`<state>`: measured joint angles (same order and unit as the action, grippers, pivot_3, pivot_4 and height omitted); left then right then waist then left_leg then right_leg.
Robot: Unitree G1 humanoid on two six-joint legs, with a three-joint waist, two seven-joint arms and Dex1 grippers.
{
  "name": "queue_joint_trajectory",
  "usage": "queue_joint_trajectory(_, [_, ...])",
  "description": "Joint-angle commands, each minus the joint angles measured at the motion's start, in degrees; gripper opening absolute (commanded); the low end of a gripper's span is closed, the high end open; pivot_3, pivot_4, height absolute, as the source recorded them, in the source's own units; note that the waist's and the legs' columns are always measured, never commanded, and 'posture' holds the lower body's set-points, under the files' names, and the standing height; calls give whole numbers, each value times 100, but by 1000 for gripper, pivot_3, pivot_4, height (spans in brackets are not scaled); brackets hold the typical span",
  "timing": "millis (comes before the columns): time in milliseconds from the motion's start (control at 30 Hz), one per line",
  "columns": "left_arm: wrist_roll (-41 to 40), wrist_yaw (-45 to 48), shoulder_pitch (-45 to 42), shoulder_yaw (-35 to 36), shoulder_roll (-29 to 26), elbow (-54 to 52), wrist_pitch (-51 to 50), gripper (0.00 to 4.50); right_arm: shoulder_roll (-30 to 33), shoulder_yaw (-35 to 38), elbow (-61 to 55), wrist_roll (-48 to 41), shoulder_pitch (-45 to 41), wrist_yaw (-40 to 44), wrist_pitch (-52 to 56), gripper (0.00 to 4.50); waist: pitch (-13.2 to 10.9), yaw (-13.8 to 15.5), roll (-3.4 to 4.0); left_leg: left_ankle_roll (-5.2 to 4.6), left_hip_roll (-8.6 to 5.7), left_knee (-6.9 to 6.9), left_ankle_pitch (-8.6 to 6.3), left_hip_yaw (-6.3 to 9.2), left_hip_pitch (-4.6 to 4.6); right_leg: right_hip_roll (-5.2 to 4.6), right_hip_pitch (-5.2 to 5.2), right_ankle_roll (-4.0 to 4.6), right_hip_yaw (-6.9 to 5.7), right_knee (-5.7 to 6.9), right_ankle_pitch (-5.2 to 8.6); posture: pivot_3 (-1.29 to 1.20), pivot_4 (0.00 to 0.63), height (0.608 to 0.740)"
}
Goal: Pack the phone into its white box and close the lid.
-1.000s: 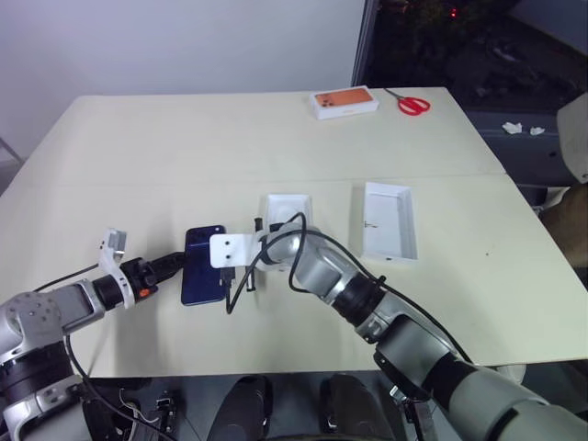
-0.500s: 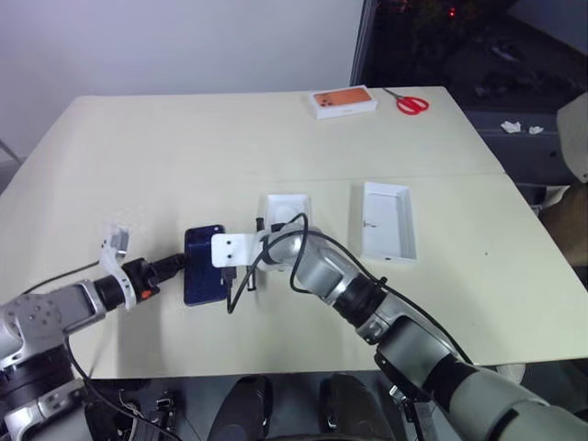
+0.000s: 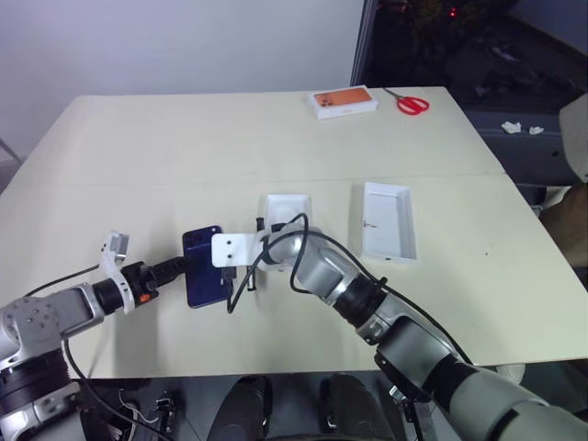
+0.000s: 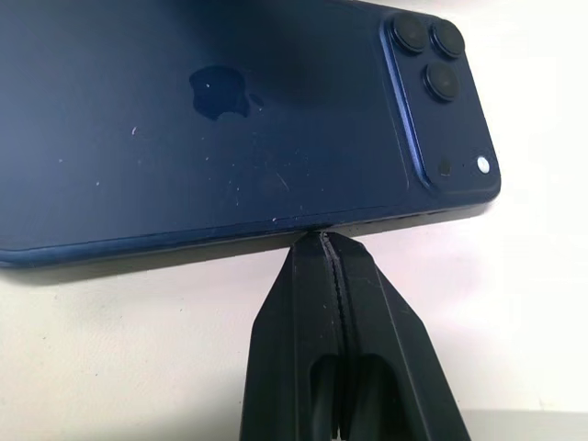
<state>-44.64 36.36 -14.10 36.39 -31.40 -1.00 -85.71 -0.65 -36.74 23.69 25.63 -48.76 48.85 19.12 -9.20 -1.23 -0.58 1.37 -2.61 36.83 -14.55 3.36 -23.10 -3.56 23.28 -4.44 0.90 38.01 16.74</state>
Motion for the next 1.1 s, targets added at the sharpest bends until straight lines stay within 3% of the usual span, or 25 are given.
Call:
queue_joint_trajectory(33, [-505,20,-189,38,-92,-633,-458,2935,-135,-110,-192,-89,43,37,-68,22,-1,0,-2,0,0,0,0,0,-1,0,1,0,-1,0,0,0,150,740])
queue_joint_trajectory(800, [-458,-194,557,165,-397,-609,-42,2935,281,95,-316,-239,-139,234,-45,22,-4,-102,-3,4,2,-12,2,1,-6,1,9,1,1,-3,0,0,150,740])
queue_joint_trajectory(1100, [-379,-569,296,-148,214,-469,167,2935,120,-86,-387,-256,-52,275,35,22,-3,-92,-3,9,2,-24,6,0,-3,0,9,1,1,-5,0,0,150,740])
